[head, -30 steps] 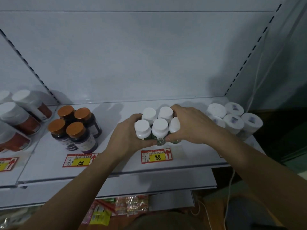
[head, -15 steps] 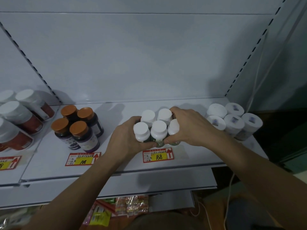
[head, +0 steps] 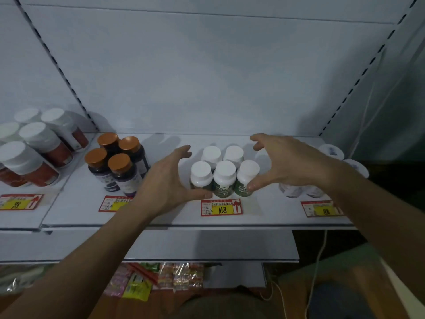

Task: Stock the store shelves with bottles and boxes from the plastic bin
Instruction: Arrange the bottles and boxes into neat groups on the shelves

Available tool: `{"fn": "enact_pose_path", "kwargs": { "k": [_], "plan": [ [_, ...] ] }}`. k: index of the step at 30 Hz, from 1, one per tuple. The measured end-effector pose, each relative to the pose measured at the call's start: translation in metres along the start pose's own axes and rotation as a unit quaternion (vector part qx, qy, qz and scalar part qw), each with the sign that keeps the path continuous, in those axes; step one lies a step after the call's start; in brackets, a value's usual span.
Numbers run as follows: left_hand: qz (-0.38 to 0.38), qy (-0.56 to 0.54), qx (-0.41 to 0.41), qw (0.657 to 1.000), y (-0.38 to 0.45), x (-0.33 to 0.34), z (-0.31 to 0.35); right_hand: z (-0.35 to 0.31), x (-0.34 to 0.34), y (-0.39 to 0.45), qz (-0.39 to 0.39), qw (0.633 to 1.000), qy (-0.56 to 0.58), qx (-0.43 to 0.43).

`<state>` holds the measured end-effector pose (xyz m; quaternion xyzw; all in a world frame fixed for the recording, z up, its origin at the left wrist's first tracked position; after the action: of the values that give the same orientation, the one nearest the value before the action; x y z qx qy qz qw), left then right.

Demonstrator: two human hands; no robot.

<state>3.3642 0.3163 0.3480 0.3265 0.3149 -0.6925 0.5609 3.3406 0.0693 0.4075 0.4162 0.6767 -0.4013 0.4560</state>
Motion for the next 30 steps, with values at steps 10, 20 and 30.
{"fn": "enact_pose_path", "kwargs": {
  "k": [10,20,30],
  "plan": [
    [0.112,0.171,0.111,0.973,-0.035,-0.108,-0.006,-0.047,-0.029,0.014,-0.079,0.978,-0.077,-0.176],
    [0.097,0.284,0.070,0.951,-0.037,-0.178,-0.080,-0.129,-0.010,0.061,-0.068,0.965,-0.085,-0.241],
    [0.038,0.275,0.163,0.947,0.019,-0.198,-0.110,-0.182,-0.010,0.135,0.072,0.972,-0.011,-0.222]
  ]
}}
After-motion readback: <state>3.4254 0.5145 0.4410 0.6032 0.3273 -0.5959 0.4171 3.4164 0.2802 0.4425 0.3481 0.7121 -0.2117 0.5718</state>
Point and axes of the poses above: each hand's wrist, its own y-axis towards the middle knuckle, its own x-axis out of the palm, z = x × y, the point moved 5 cm from there along y, towards the middle knuckle, and after that the axes turned 12 degrees about -x, right-handed, at the moved point
